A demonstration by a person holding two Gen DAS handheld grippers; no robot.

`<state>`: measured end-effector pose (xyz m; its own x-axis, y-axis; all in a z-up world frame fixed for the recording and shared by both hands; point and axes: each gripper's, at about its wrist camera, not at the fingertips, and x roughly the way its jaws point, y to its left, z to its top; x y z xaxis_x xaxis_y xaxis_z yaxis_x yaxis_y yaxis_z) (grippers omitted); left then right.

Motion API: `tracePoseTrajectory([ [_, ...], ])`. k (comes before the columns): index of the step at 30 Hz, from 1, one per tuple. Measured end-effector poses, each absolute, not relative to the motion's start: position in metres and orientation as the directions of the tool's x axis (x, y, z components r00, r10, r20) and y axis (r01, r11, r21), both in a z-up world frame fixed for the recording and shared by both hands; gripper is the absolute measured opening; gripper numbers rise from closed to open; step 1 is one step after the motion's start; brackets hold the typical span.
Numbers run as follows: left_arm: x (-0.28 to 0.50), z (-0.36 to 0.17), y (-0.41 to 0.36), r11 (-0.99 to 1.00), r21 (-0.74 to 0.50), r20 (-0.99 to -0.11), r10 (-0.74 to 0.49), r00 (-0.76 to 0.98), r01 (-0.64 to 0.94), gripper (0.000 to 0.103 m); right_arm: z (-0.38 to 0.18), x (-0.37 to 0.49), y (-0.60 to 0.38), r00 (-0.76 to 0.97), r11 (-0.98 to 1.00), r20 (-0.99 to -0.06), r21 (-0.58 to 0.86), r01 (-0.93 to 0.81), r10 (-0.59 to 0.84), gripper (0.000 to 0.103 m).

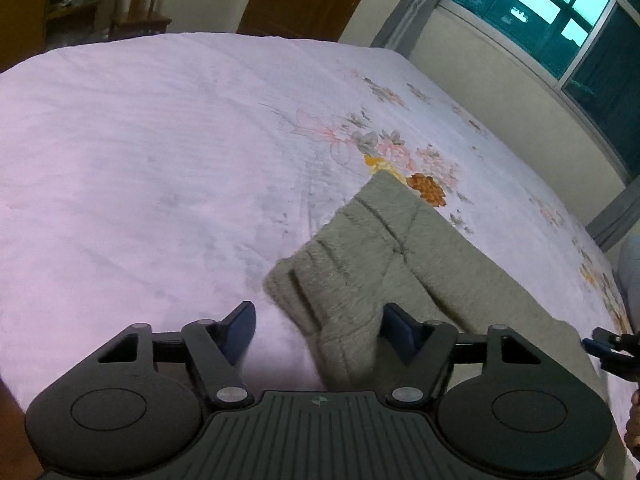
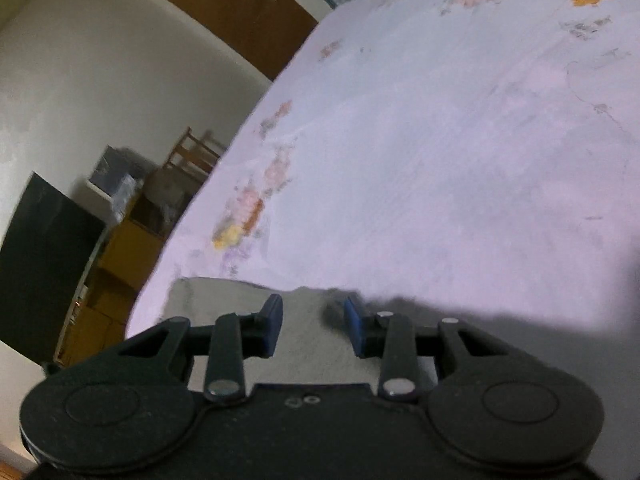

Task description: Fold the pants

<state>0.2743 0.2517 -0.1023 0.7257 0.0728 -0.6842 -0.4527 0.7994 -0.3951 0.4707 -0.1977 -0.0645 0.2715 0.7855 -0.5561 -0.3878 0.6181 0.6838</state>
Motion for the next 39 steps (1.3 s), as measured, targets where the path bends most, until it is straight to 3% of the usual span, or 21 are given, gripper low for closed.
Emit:
tracePoseTrajectory([
  [4,0.280,-0.105,0.250,0.797,-0.393,-0.686,0.078,0.724,-0.459,0.068,-0.071,0.477,-0.196,0.202,0.585,-0.556,0.699,-0.411,0.806,0.017],
  [8,0.279,-0.105,0.248,0.802,-0.387,-0.680,0.086,0.728,-0.456,0.067,-0.067,0.473,-0.198,0.141,0.537,-0.535,0.720,-0.440,0.833,0.017],
  [15,0.277,-0.105,0.249,0.795,-0.396,-0.676,0.086,0.732,-0.459,0.067,-0.075,0.479,-0.166,0.114,0.563,-0.581,0.692,-0.451,0.806,0.020],
  [17,0.277,-0.106,0.250,0.797,-0.397,-0.676,0.082,0.733,-0.455,0.067,-0.071,0.475,-0.160,0.136,0.582,-0.606,0.641,-0.500,0.784,0.003],
  [19,0.277,-0.106,0.249,0.801,-0.392,-0.672,0.085,0.735,-0.452,0.067,-0.056,0.467,-0.157,0.209,0.611,-0.616,0.566,-0.553,0.760,0.000],
  [23,0.280,-0.107,0.245,0.823,-0.350,-0.677,0.107,0.728,-0.447,0.067,-0.052,0.469,-0.149,0.329,0.702,-0.665,0.426,-0.570,0.671,0.000],
  [25,0.284,-0.108,0.243,0.838,-0.319,-0.686,0.119,0.718,-0.443,0.068,-0.074,0.476,-0.149,0.304,0.729,-0.701,0.448,-0.517,0.646,0.000],
  [28,0.286,-0.110,0.246,0.846,-0.313,-0.692,0.109,0.713,-0.433,0.069,-0.082,0.475,-0.159,0.317,0.732,-0.678,0.499,-0.465,0.663,0.000],
  [30,0.283,-0.104,0.249,0.847,-0.313,-0.693,0.106,0.713,-0.430,0.069,-0.067,0.468,-0.170,0.381,0.758,-0.665,0.480,-0.441,0.643,0.005],
  [32,0.275,-0.090,0.243,0.872,-0.253,-0.664,0.158,0.731,-0.419,0.069,-0.047,0.454,-0.186,0.452,0.777,-0.634,0.478,-0.410,0.628,0.004],
  [34,0.274,-0.086,0.235,0.894,-0.200,-0.654,0.182,0.734,-0.400,0.069,-0.037,0.438,-0.196,0.435,0.730,-0.586,0.535,-0.425,0.684,0.005],
  [36,0.284,-0.096,0.231,0.910,-0.162,-0.685,0.175,0.707,-0.382,0.070,-0.043,0.420,-0.193,0.377,0.708,-0.602,0.553,-0.439,0.704,0.007],
  [38,0.293,-0.110,0.231,0.917,-0.155,-0.696,0.163,0.699,-0.368,0.084,-0.069,0.414,-0.188,0.346,0.779,-0.709,0.476,-0.408,0.615,0.000],
  [39,0.295,-0.109,0.232,0.915,-0.159,-0.699,0.162,0.697,-0.372,0.084,-0.073,0.411,-0.197,0.376,0.791,-0.700,0.488,-0.369,0.607,0.000],
])
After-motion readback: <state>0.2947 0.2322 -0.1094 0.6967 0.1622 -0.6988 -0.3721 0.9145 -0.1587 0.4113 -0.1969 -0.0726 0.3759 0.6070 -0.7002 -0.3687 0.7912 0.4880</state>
